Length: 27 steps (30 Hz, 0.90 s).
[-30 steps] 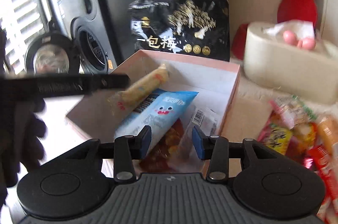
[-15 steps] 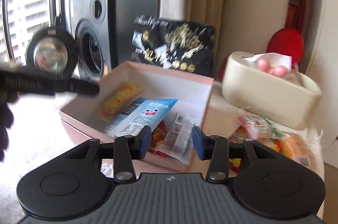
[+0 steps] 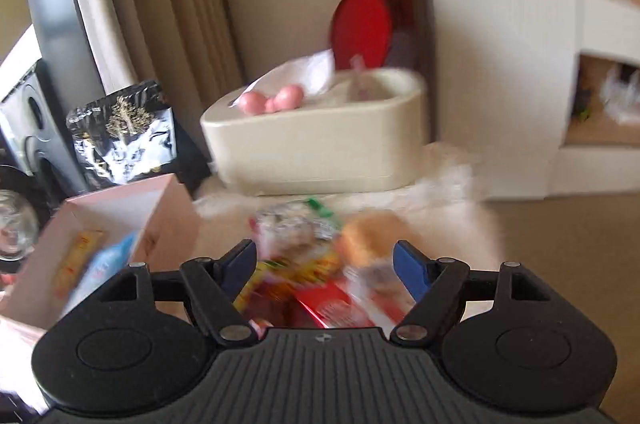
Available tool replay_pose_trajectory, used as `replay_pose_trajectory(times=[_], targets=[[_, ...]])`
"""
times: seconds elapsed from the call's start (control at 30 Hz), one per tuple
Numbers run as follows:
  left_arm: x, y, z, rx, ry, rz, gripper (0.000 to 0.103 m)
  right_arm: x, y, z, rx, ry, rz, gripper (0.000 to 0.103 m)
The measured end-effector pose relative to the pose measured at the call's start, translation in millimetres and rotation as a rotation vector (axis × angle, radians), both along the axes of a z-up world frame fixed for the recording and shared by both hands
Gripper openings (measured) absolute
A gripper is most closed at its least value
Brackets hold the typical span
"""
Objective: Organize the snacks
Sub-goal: 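Withdraw the left tool while the right reaches toward a clear packet by the tissue box, then grasp the clear green-strip packet with the right tool, set it before the left tool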
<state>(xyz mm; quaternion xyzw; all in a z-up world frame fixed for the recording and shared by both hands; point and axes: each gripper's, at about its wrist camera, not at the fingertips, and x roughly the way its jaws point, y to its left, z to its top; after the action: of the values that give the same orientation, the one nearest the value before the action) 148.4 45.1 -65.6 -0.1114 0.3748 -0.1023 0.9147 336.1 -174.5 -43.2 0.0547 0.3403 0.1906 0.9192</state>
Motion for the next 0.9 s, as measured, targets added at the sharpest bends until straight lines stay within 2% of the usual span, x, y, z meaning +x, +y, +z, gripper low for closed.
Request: replay_pose_trajectory(times=[0.07,0.17,0.23,0.33,0.4,0.43,0.53,0.73,0.9], targets=[[-1,-2,-1,0.006,0.004,0.004,0.028,22,19,-5,-0.015,0.024,0.053,0.076],[-3,1,-2,0.006,0.018,0.001,0.028,52,61,-15,-0.152,0.024,0.159,0.076],[-4,7,-3,-0.004,0.019,0.001,0.028,74,80,-27,-0.237,0.063,0.181,0.076],[-5,19,-6,-0.038,0.019,0.018,0.028,102,85,-43,-0.245,0.163,0.166,0.076],[-5,24,-10,-0.059,0.023,0.032,0.028,107,83,-46,-0.234,0.171,0.149,0.076],[-4,26,-12,-0.07,0.028,0.039,0.028,105,83,-45,-0.238,0.173,0.152,0.071],[-4,27,-17,-0.098,0.04,0.042,0.028,88,80,-33,-0.247,0.146,0.169,0.057],[-12,21,-14,-0.101,0.041,0.031,0.028,10,45,26,-0.124,0.024,0.243,0.055],[-18,16,-11,-0.12,0.045,0.028,0.028,-63,23,40,-0.119,-0.013,0.345,0.056]])
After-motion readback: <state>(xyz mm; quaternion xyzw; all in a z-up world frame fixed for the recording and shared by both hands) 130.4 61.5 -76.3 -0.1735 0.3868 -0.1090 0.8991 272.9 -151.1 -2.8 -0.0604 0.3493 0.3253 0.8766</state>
